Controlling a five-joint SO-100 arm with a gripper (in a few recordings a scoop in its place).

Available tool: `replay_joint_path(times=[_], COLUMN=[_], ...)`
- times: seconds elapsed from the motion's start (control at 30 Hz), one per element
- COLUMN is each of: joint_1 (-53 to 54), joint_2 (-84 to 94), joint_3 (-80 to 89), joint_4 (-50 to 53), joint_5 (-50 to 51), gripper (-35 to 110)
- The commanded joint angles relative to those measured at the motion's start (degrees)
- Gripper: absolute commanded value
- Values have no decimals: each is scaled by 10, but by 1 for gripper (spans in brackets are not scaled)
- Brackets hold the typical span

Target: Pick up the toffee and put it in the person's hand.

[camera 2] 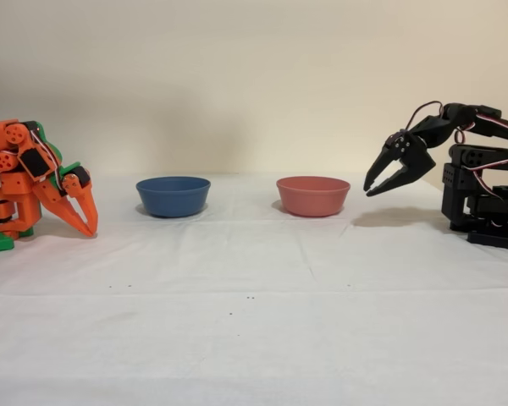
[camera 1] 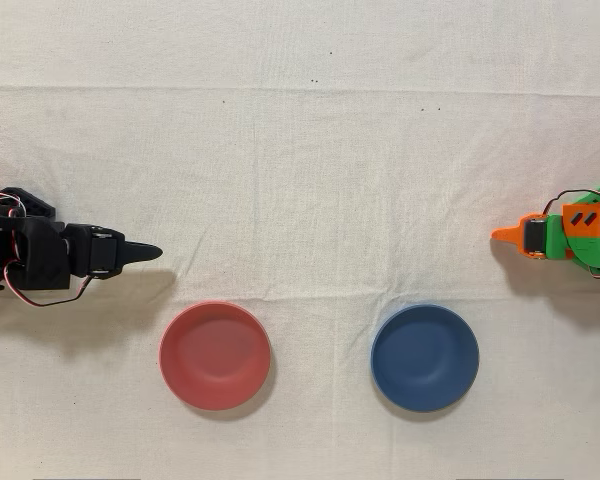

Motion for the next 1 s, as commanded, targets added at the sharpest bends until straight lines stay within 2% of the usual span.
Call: replay_joint_path(times=[0.0,0.27,0.97], joint_1=[2,2,2], joint_2=[29,83,83], joint_3=[11,51,115], joint_4=[4,34,26], joint_5=[2,-12,-22], gripper=[0,0,0])
